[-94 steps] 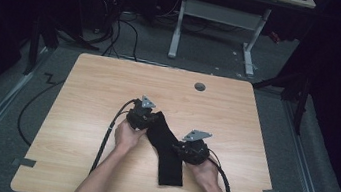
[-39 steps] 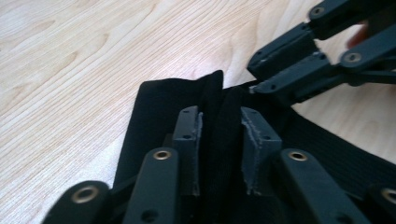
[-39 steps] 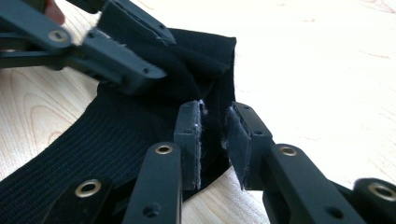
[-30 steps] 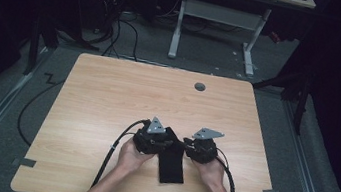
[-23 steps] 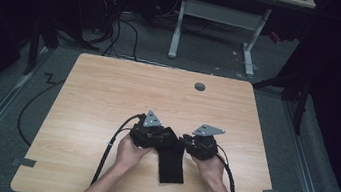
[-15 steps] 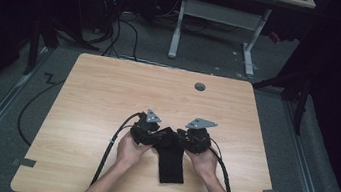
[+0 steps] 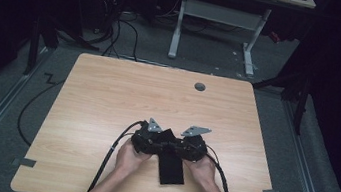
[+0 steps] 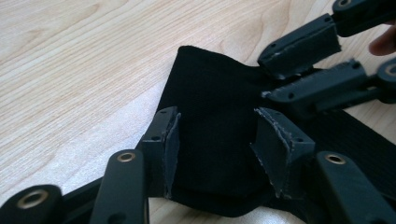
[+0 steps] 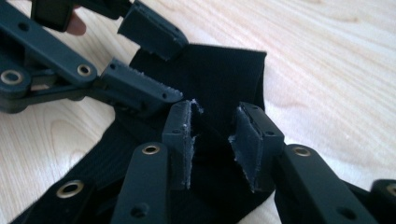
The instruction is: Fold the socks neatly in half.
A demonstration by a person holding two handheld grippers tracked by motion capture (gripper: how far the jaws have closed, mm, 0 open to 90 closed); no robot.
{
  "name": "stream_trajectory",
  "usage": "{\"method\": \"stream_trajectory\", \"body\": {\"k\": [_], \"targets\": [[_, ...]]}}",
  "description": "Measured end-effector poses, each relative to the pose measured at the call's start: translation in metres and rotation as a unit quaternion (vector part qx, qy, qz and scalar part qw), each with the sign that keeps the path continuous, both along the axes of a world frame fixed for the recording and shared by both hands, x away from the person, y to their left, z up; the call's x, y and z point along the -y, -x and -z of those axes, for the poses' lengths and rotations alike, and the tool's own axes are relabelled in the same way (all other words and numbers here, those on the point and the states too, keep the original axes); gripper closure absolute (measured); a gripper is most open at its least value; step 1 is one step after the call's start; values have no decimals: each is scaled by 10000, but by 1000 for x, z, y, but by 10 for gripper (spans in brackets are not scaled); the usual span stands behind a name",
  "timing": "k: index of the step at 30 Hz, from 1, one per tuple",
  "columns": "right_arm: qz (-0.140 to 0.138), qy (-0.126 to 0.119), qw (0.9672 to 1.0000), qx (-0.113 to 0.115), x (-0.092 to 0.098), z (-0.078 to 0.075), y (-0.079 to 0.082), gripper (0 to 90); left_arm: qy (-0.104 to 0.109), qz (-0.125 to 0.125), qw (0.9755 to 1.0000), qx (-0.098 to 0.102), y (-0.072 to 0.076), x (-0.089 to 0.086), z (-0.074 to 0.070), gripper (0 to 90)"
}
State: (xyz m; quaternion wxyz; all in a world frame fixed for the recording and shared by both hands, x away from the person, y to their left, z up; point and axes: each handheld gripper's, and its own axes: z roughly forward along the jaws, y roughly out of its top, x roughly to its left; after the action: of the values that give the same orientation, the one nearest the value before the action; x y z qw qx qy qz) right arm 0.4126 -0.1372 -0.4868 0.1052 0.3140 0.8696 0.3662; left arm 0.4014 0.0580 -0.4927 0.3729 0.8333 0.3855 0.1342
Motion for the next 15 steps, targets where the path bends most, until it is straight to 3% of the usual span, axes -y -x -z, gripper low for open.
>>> {"method": "stream_trajectory", "body": {"k": [9,15], "targets": [[142,45,9999,42,-5,6,-11,630,68,-162,9997,162,-12,-4,4,499],[357,-78,9993,108,-6,10,-21,611,23,-257,9995,182,-25,-4,3,494]]}}
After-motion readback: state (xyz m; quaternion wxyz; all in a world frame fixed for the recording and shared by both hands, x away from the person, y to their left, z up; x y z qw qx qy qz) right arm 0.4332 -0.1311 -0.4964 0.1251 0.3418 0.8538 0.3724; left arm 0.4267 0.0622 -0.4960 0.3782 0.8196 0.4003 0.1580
